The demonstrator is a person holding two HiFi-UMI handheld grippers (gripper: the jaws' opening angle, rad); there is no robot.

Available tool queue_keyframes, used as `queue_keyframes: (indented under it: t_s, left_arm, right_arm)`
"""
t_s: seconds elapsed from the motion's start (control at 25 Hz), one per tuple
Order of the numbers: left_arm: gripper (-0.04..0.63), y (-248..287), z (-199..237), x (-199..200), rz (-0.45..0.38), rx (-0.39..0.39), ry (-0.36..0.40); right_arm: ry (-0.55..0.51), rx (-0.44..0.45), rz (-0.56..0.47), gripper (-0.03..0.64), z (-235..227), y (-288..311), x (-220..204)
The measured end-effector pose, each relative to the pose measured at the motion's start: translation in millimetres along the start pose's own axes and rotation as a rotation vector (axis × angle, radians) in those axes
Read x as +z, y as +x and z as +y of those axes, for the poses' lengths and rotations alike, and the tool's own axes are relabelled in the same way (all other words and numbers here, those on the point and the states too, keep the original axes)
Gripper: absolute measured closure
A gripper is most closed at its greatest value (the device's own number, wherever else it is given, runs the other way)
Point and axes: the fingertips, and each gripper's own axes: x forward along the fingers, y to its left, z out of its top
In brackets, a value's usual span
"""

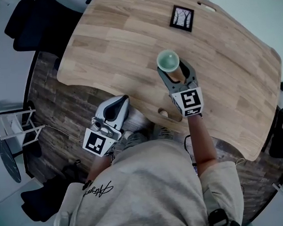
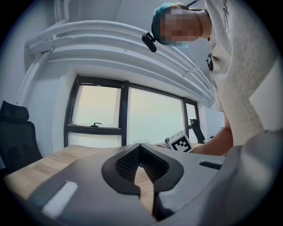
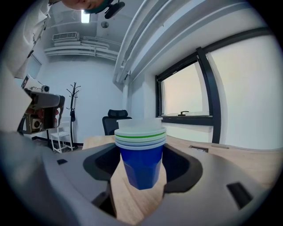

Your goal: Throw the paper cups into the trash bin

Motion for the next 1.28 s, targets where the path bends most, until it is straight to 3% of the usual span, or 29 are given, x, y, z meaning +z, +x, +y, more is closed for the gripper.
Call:
queue_keyframes:
  t_s: [0.56, 1.28]
  left_arm:
    - [0.592, -124.8, 35.4, 3.8, -0.017, 0.171, 0.014]
    - [0.592, -292.3, 69.5, 1.5, -0.045, 0.422, 0.029]
  right_arm:
    - [-0.025, 0.146, -0.064, 0.314, 128.6, 29.5, 44.5]
    - [-0.040, 0.397, -0.131, 0.313, 321.1, 63.9, 75.6]
